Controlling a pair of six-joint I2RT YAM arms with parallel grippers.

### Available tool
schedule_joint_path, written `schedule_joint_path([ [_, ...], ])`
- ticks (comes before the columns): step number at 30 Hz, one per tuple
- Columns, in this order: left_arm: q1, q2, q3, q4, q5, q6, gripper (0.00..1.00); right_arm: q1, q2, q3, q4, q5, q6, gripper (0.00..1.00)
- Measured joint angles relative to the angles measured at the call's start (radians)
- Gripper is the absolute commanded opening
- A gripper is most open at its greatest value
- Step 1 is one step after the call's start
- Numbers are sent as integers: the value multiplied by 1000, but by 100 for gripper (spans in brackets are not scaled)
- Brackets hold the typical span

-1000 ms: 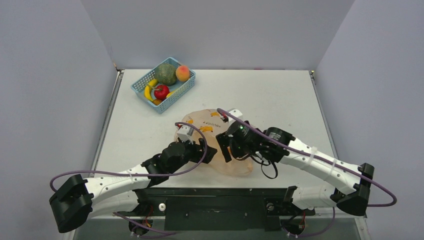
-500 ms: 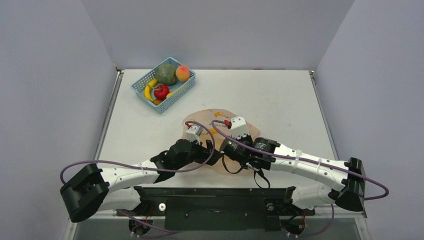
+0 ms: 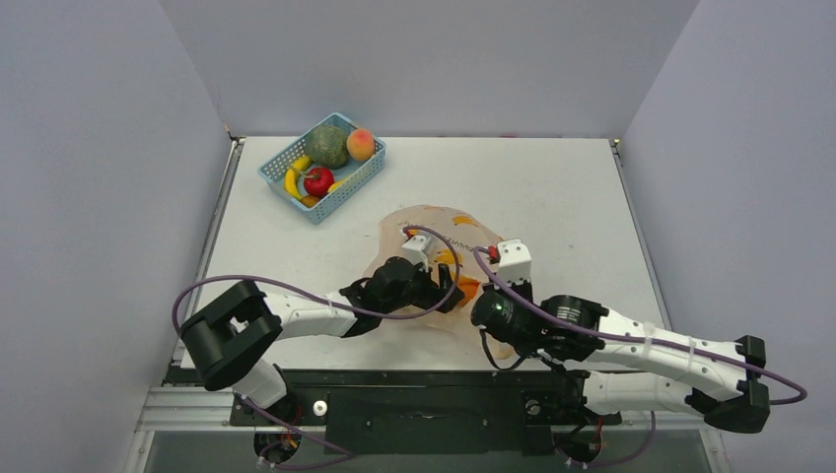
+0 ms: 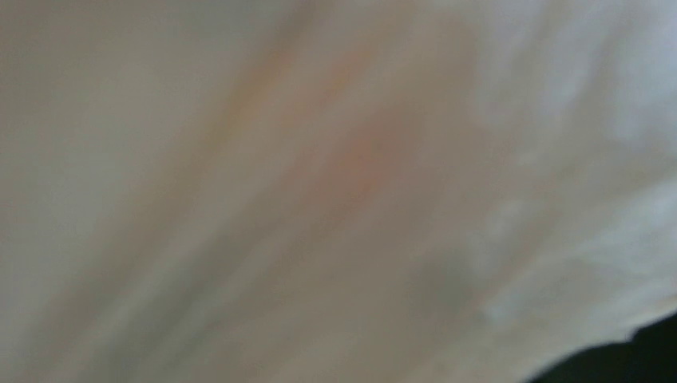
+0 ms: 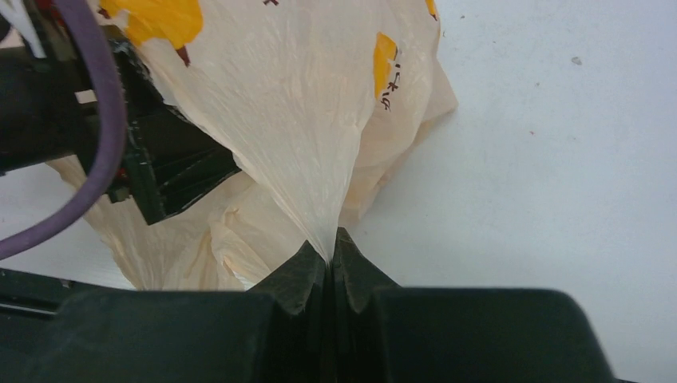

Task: Take the fake fruits out of the plastic bag
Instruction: Take out the fake fruit from the plastic bag.

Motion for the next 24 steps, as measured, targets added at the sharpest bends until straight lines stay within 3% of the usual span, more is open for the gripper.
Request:
schedule_joint_path([
  [9,-31,186,100,16,-14,47,79,0,-136,-113,46,-16,5,0],
  [17,-60,348,153,196,85,-26,69,0,-175,-150,111,-33,-10,0],
  [21,-71,406,174,279,119,-76,51,0,-175,-150,143,-39,-18,0],
  [22,-72,414,175,298,122,-89,37,0,-175,-150,148,-42,-20,0],
  [24,-74,429,175,331,125,-112,24,0,-175,-150,156,-46,-25,0],
])
